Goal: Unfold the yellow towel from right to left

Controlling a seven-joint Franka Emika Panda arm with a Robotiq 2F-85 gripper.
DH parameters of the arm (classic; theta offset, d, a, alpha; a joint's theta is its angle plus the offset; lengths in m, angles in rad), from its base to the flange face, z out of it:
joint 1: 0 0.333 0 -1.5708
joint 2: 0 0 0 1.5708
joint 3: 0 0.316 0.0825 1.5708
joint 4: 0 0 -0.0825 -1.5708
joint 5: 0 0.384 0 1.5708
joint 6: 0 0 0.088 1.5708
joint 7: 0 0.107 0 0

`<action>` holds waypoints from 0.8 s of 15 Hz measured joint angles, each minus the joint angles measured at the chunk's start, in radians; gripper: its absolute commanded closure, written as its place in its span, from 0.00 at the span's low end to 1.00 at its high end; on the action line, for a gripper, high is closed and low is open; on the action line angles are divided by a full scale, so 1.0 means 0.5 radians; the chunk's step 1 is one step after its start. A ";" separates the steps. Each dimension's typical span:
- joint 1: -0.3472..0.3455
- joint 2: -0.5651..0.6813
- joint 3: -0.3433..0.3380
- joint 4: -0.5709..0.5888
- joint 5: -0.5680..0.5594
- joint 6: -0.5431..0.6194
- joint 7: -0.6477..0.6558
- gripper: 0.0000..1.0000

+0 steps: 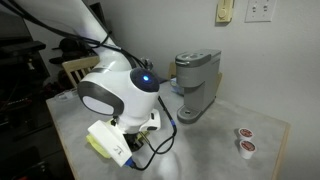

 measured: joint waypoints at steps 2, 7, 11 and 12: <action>-0.002 0.000 0.000 0.001 0.000 -0.003 -0.009 0.89; -0.005 0.000 0.000 0.001 0.000 -0.003 -0.043 1.00; -0.005 -0.003 0.000 0.001 0.000 -0.003 -0.071 0.99; -0.005 -0.007 0.000 0.001 0.000 -0.003 -0.083 0.99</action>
